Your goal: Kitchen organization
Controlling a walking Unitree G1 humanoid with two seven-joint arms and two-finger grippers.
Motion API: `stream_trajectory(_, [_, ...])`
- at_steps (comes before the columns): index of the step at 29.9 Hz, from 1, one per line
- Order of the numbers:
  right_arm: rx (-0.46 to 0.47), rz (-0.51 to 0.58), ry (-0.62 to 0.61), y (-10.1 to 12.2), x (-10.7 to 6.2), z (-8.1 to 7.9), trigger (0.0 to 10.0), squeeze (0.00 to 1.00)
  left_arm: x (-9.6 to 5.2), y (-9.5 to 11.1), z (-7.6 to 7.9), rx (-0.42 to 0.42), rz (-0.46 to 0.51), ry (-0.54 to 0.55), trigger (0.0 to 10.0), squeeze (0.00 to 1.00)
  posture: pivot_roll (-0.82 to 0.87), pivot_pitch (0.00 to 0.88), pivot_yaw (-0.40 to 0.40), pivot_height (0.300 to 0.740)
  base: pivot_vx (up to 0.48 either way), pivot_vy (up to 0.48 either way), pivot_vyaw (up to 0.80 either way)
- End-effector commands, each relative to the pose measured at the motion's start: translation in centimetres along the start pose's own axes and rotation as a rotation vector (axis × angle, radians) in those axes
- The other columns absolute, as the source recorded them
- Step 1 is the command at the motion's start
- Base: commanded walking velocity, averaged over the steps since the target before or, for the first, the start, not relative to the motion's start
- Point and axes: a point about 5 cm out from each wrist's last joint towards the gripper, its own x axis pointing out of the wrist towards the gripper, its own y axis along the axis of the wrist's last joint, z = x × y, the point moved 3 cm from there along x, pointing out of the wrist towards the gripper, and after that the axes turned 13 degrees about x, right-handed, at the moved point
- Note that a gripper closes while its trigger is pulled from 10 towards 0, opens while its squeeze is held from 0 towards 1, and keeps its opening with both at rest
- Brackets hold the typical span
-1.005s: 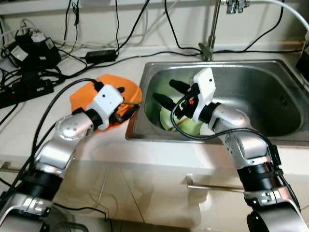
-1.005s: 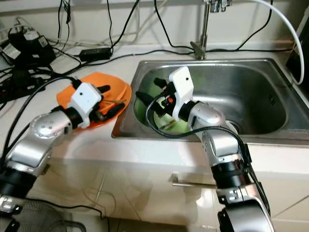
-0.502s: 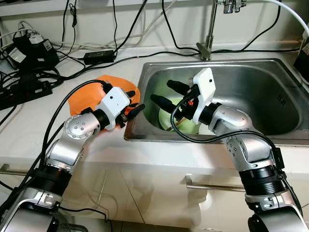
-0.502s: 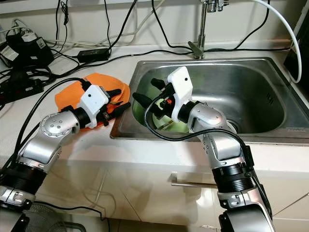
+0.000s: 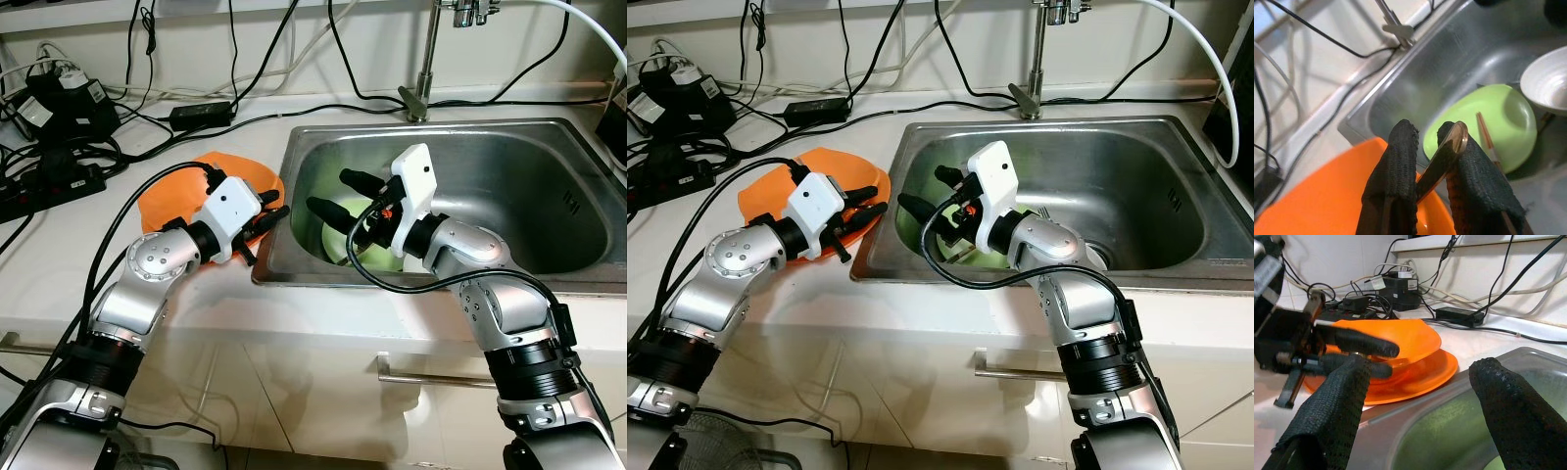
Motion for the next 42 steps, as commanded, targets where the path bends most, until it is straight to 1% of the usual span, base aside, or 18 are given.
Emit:
stream_trajectory(1, [-0.002, 0.017, 0.014, 0.5, 0.2, -0.4, 10.0, 0.0, -0.3, -0.4, -0.3, 0.009, -0.022, -0.005, 0.0, 0.0, -0.03, 0.0, 0.135, 0.74, 0.0, 0.0, 0.0])
stream_trajectory(5, [-0.002, 0.02, 0.01, 0.6, 0.3, -0.4, 10.0, 0.0, -0.3, -0.2, -0.4, 0.03, -0.016, -0.007, 0.0, 0.0, -0.03, 0.0, 0.133, 0.74, 0.0, 0.0, 0.0])
stream_trajectory(7, [0.0, 0.022, 0.006, 0.6, 0.4, -0.3, 10.0, 0.0, -0.4, 0.2, -0.7, 0.074, -0.008, -0.011, 0.0, 0.0, -0.03, 0.0, 0.132, 0.74, 0.0, 0.0, 0.0])
stream_trajectory(9, [0.001, 0.022, 0.004, 0.6, 0.4, -0.3, 10.0, 0.0, -0.4, 0.4, -0.8, 0.084, -0.006, -0.012, 0.0, 0.0, -0.03, 0.0, 0.13, 0.74, 0.0, 0.0, 0.0])
stream_trajectory(11, [0.005, 0.024, 0.0, 0.5, 0.5, -0.3, 10.0, 0.0, -0.6, 0.9, -1.6, 0.104, 0.009, 0.011, 0.0, 0.0, -0.03, 0.0, 0.129, 0.74, 0.0, 0.0, 0.0])
stream_trajectory(15, [0.011, 0.028, -0.001, 0.5, 0.7, -0.3, 10.0, 0.0, -1.2, 1.9, -4.2, 0.114, 0.038, 0.107, 0.0, 0.0, -0.02, 0.0, 0.126, 0.74, 0.0, 0.0, 0.0])
stream_trajectory(25, [0.017, 0.037, -0.008, 0.6, 0.9, -0.1, 10.0, 0.0, -2.7, 1.6, -6.3, 0.156, 0.008, 0.178, 0.0, 0.0, -0.02, 0.0, 0.124, 0.74, 0.0, 0.0, 0.0])
stream_trajectory(30, [0.017, 0.039, -0.011, 0.5, 1.0, -0.1, 10.0, 0.0, -3.8, 2.3, -9.0, 0.214, 0.001, 0.281, 0.0, 0.0, -0.02, 0.0, 0.123, 0.74, 0.0, 0.0, 0.0])
stream_trajectory(31, [0.017, 0.039, -0.011, 0.5, 1.0, -0.1, 10.0, 0.0, -3.8, 2.3, -9.0, 0.214, 0.001, 0.281, 0.0, 0.0, -0.02, 0.0, 0.123, 0.74, 0.0, 0.0, 0.0])
stream_trajectory(32, [0.018, 0.042, -0.014, 0.6, 1.1, 0.0, 10.0, 0.0, -4.4, 2.8, -10.4, 0.248, 0.005, 0.341, 0.0, 0.0, -0.02, 0.0, 0.122, 0.74, 0.0, 0.0, 0.0])
stream_trajectory(33, [0.018, 0.042, -0.014, 0.6, 1.1, 0.0, 10.0, 0.0, -4.4, 2.8, -10.4, 0.248, 0.005, 0.341, 0.0, 0.0, -0.02, 0.0, 0.122, 0.74, 0.0, 0.0, 0.0])
stream_trajectory(34, [0.019, 0.044, -0.018, 0.6, 1.1, 0.1, 10.0, 0.0, -5.0, 3.7, -12.1, 0.263, 0.025, 0.424, 0.0, 0.0, -0.02, 0.0, 0.121, 0.74, 0.0, 0.0, 0.0])
stream_trajectory(36, [0.02, 0.048, -0.02, 0.7, 1.2, 0.1, 10.0, 0.0, -5.7, 4.7, -13.8, 0.247, 0.063, 0.524, 0.0, 0.0, -0.02, 0.0, 0.121, 0.74, 0.0, 0.0, 0.0])
stream_trajectory(38, [0.023, 0.051, -0.023, 0.7, 1.2, 0.1, 10.0, 0.0, -6.3, 5.4, -15.3, 0.143, 0.127, 0.632, 0.0, 0.0, -0.01, 0.0, 0.121, 0.74, 0.0, 0.0, 0.0])
stream_trajectory(39, [0.024, 0.053, -0.024, 0.7, 1.2, 0.1, 10.0, 0.0, -6.7, 5.4, -16.0, 0.015, 0.172, 0.701, 0.0, 0.0, -0.01, 0.0, 0.122, 0.74, 0.0, 0.0, 0.0])
stream_trajectory(40, [0.026, 0.055, -0.025, 0.7, 1.3, 0.2, 10.0, 0.0, -7.1, 4.9, -16.7, -0.171, 0.222, 0.771, 0.0, 0.0, -0.02, 0.0, 0.124, 0.74, 0.0, 0.0, 0.0])
stream_trajectory(41, [0.026, 0.056, -0.027, 0.7, 1.3, 0.2, 10.0, 0.0, -7.3, 4.5, -17.0, -0.31, 0.268, 0.808, 0.0, 0.0, -0.02, 0.0, 0.125, 0.74, 0.0, 0.0, 0.0])
stream_trajectory(42, [0.026, 0.056, -0.027, 0.7, 1.3, 0.2, 10.0, 0.0, -7.3, 4.5, -17.0, -0.31, 0.268, 0.808, 0.0, 0.0, -0.02, 0.0, 0.125, 0.74, 0.0, 0.0, 0.0])
